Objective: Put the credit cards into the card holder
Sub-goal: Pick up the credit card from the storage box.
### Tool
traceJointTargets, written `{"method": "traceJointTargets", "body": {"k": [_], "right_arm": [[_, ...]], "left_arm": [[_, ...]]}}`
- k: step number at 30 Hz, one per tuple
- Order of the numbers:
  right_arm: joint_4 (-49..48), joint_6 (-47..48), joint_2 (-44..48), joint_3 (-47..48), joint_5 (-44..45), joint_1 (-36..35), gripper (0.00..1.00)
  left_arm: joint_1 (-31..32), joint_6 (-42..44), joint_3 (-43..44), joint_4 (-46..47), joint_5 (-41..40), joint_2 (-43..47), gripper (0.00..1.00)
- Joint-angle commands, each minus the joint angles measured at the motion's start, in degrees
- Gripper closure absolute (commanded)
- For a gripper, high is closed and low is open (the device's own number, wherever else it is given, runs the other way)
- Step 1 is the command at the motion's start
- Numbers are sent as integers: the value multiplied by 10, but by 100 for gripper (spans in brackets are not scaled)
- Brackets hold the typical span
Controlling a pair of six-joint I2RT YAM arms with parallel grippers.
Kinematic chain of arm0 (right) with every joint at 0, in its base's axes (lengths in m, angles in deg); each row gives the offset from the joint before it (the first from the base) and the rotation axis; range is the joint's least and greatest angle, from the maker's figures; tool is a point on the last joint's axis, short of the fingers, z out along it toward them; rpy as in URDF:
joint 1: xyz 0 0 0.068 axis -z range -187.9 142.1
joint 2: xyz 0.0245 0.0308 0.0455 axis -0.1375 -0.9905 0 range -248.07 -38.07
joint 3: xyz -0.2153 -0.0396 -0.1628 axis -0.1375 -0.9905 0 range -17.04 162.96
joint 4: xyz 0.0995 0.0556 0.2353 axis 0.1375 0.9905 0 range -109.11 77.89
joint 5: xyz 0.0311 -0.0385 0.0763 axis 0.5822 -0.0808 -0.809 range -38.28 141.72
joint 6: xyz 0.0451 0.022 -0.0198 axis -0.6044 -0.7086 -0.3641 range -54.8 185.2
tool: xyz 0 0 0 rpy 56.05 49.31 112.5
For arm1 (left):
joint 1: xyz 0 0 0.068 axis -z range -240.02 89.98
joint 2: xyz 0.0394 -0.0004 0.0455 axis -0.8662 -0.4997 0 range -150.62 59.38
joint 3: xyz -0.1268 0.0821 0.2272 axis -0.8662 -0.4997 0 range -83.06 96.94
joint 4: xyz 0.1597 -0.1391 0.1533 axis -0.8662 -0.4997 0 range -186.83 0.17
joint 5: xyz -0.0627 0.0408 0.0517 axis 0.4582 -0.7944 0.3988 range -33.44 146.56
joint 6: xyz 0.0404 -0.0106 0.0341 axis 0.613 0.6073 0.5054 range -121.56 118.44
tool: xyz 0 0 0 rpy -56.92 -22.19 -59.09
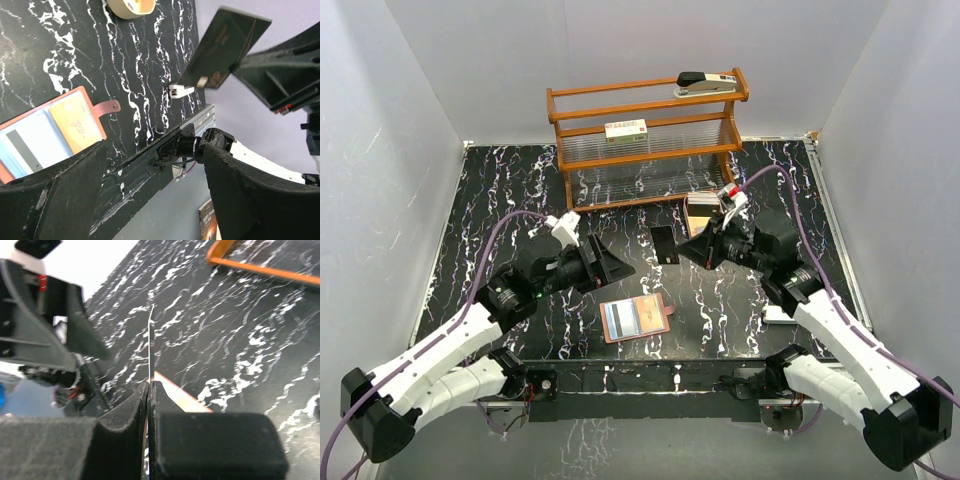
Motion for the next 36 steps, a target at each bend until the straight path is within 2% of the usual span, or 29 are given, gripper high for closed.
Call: {"method": "traceJointTargets", "body": {"k": [1, 8, 13, 16, 21, 23, 24, 25, 29, 30, 32, 36], "right_arm": [[-92, -121, 53, -34, -75, -3, 100], [-178, -237, 118, -99, -107, -7, 100], [-192, -276, 130, -112, -122, -7, 100], [-191, -281, 132, -117, -123, -7, 100], [-193, -298, 138, -129, -120, -7, 100], [-192, -299, 136, -132, -120, -7, 100], [-193, -300, 134, -133, -120, -7, 100], [-193, -300, 132, -134, -120, -7, 100], [-178, -288, 128, -132, -112, -7, 100], [-167, -280, 128, -128, -108, -7, 99], [-137, -257, 125, -117, -92, -7, 88], [-84, -258, 113, -109, -63, -7, 85]], "left_arm": [[1, -4, 6, 94, 39, -24, 24], [1, -19, -8, 247, 100, -76, 30], [2, -39, -16, 309, 123, -86, 33], [2, -66, -39, 360, 126, -77, 41], [2, -107, -41, 409, 156, -97, 58], [2, -119, -40, 414, 161, -103, 87], [2, -120, -38, 408, 159, -104, 97], [2, -116, -36, 402, 158, -103, 100], [2, -92, -28, 365, 160, -96, 100], [2, -88, -29, 358, 158, -94, 100], [2, -80, -29, 343, 154, -89, 100], [2, -53, -20, 266, 125, -83, 100]]}}
